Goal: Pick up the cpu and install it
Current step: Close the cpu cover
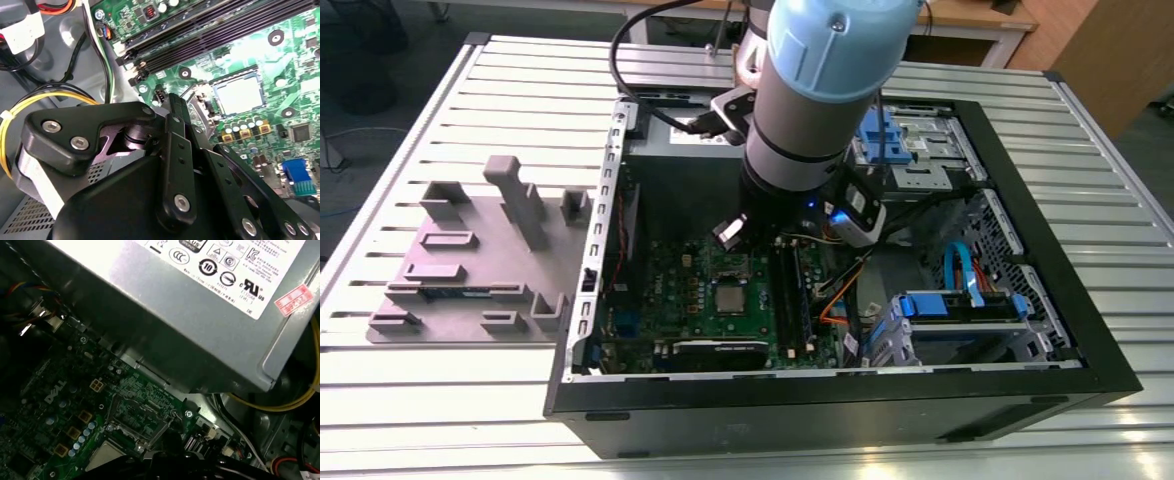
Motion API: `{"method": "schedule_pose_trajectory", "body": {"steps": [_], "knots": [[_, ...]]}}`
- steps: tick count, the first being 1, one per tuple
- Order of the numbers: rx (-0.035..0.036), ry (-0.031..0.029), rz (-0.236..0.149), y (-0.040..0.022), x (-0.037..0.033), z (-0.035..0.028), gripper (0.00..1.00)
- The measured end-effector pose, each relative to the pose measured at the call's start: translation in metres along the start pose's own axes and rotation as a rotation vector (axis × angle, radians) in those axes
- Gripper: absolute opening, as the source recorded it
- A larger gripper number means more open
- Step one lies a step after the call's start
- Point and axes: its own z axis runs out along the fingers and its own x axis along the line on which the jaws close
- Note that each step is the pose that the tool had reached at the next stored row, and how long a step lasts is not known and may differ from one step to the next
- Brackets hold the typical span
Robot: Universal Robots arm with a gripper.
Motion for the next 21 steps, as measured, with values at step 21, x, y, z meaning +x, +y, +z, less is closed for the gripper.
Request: {"method": "schedule_pose_trajectory", "body": {"steps": [21], "knots": [[-0.0073, -0.0010, 0.000, -0.0247, 0.0128, -0.0073, 0.11]]}}
